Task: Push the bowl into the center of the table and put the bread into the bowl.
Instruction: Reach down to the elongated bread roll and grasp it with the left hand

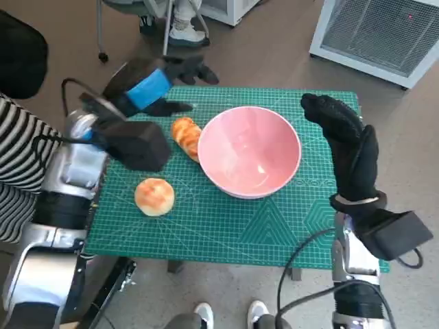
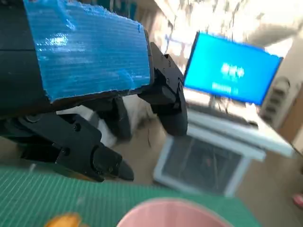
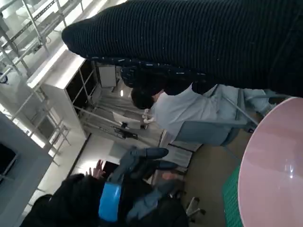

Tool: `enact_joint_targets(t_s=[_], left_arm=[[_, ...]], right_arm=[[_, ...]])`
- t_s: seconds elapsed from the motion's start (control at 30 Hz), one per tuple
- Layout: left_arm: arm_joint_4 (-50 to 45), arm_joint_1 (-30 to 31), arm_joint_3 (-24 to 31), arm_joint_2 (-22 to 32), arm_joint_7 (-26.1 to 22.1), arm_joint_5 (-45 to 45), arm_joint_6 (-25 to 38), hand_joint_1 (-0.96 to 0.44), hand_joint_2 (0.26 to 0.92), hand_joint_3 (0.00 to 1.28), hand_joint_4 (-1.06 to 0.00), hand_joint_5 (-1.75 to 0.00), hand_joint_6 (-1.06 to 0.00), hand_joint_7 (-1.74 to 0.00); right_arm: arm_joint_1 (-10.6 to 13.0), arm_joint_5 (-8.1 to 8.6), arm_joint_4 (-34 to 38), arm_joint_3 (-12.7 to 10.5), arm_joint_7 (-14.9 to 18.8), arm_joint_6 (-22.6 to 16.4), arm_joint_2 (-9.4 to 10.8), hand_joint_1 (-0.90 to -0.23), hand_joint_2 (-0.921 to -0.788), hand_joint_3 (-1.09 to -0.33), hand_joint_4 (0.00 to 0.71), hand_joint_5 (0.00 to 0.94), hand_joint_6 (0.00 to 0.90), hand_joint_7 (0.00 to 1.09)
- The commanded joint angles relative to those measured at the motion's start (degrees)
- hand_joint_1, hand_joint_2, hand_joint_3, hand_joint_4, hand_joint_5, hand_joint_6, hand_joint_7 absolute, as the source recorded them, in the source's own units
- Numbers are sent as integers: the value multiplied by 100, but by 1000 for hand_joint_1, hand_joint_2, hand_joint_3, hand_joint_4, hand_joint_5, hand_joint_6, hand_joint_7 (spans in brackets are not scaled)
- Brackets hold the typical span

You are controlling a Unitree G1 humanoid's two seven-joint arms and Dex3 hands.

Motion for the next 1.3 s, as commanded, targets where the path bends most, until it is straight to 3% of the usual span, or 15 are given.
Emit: enact_joint_targets(t_s=[0.03, 0.23, 0.63, 1.3], left_arm=[[0, 32, 136, 290, -473, -268, -107, -103, 763, 2, -241, -44, -265, -248], [226, 73, 195, 353, -727, -420, -204, -135, 755, 0, -218, -16, -235, -222], [760, 52, -105, 196, -587, -18, -142, -140, 754, 1, -208, -4, -241, -185], [3015, -863, -1066, -557, 410, 1198, 38, -78, 755, 2, -223, -3, -312, -75]], right_arm=[[91, 96, 20, -8, 96, 130, -28, -797, -921, -762, 188, 0, 57, 526], [111, 104, 29, -24, 155, 107, -44, -794, -921, -761, 188, 0, 56, 528], [78, 38, 104, -9, 174, 59, -47, -790, -921, -769, 182, 0, 49, 534], [219, 107, -91, -100, 243, 169, -151, -799, -921, -766, 183, 2, 44, 548]])
